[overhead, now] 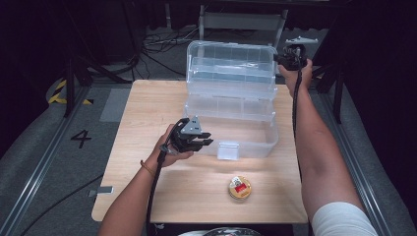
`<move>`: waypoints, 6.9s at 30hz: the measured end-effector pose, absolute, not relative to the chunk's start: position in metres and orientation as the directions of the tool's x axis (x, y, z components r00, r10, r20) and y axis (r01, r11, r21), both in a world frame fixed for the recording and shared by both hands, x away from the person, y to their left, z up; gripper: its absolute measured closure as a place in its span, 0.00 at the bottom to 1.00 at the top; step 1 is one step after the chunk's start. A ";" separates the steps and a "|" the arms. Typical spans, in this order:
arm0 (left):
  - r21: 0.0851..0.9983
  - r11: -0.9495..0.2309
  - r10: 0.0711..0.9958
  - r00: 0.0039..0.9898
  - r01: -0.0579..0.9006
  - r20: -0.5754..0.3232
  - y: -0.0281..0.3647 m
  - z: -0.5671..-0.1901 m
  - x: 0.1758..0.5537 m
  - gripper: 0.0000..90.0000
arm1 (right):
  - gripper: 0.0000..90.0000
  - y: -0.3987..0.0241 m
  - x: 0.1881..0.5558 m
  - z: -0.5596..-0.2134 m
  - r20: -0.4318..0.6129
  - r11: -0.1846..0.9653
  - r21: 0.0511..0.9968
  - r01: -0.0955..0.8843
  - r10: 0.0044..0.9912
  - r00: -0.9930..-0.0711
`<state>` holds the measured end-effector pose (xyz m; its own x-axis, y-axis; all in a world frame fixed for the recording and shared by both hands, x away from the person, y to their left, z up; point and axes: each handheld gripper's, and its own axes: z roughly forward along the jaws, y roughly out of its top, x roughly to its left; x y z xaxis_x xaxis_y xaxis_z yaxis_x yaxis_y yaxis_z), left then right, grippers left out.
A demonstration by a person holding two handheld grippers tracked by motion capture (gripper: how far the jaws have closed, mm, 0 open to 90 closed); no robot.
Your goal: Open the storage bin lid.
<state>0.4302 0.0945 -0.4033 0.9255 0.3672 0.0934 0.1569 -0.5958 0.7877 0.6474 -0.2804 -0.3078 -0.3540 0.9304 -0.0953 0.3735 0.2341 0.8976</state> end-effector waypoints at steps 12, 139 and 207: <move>0.791 -0.591 0.363 0.928 0.159 0.085 0.095 -0.404 0.431 0.82 | 0.92 -0.280 0.665 -0.315 -0.095 0.251 0.873 0.419 0.929 -0.358; 0.705 -0.700 0.376 0.897 0.111 0.233 0.091 -0.379 0.404 0.91 | 0.57 -0.312 0.413 -0.341 -0.195 0.574 0.745 0.339 0.674 -0.713; 0.688 -0.567 0.611 0.792 0.452 -0.017 0.209 -0.483 0.362 0.19 | 0.22 -0.153 0.345 -0.427 -0.013 0.932 0.292 0.216 0.230 -0.973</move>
